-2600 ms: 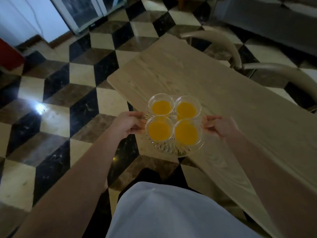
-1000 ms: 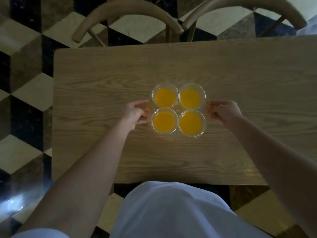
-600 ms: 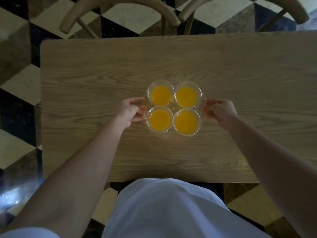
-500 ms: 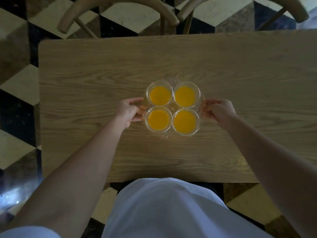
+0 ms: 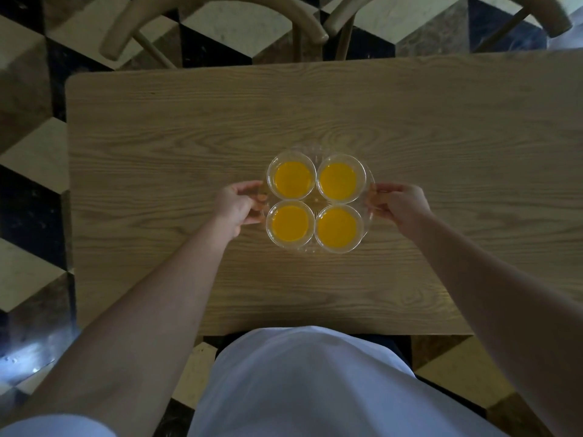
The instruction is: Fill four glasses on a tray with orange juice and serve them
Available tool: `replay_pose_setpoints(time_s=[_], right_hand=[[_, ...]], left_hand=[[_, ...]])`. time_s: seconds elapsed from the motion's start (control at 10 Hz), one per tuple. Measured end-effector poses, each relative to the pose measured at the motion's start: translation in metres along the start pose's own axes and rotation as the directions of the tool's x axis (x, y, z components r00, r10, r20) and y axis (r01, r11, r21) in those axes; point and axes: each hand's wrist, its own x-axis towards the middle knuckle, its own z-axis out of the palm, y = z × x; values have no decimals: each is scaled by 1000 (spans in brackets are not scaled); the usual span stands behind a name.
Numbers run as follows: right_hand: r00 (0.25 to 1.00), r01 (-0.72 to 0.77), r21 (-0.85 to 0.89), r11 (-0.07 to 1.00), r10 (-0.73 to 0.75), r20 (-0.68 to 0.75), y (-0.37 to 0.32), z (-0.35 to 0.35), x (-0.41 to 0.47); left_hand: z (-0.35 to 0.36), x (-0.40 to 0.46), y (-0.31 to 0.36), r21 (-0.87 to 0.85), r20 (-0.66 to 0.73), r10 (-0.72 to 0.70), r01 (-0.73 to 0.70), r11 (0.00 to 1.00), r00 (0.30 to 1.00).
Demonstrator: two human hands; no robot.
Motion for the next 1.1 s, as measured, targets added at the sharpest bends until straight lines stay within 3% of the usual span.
replay_pose_setpoints(time_s=[0.4, 1.0, 1.1], right_hand=[[977, -1, -104, 995, -22, -214, 10, 13, 4], [987, 24, -227, 974, -59, -147, -3, 20, -26], [985, 43, -251, 967, -83, -149, -2, 16, -34]], left_hand=[[7, -4, -9, 40, -75, 65, -62, 997, 995], [-1, -35, -7, 87, 21, 77, -78, 993, 997], [-4, -42, -8, 191, -8, 136, -132, 973, 991]])
